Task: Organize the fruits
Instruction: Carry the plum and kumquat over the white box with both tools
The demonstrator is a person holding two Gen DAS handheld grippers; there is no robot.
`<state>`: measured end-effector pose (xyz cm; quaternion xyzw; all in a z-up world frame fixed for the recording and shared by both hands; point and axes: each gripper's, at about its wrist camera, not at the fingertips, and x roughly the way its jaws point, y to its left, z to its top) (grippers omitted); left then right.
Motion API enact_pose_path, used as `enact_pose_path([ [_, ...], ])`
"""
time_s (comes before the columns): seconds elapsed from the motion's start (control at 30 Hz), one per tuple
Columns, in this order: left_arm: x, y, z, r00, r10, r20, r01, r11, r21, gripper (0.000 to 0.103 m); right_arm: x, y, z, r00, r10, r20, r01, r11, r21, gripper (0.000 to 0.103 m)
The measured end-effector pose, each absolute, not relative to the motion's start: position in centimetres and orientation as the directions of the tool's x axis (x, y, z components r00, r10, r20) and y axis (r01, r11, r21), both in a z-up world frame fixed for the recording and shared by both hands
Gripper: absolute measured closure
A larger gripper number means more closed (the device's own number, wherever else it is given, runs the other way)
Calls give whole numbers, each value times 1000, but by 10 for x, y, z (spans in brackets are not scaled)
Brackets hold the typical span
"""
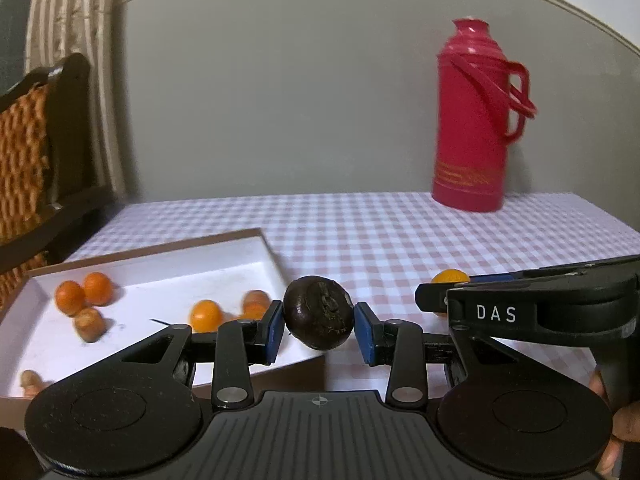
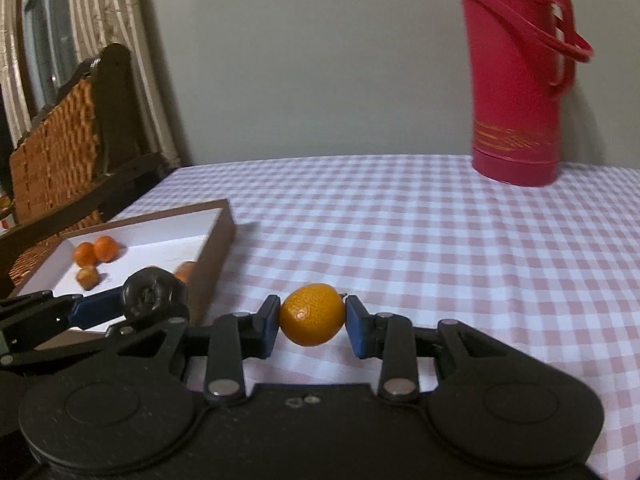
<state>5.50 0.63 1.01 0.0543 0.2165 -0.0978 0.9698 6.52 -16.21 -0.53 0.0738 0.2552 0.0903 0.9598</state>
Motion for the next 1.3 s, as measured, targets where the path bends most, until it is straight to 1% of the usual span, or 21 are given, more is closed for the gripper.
enact_pose_path([
  [0.53,52,69,22,921,-75,-383,84,996,6,65,72,-106,7,863,322,-390,-262,944,199,77],
  [0.93,50,106,20,927,2,-376,-5,1000,-6,65,82,-70,9,853,404,-331,-341,911,234,77],
  [1.3,53,145,17,920,98,-380,-114,993,-20,65,93,-43,7,852,435,-291,-373,895,246,77],
])
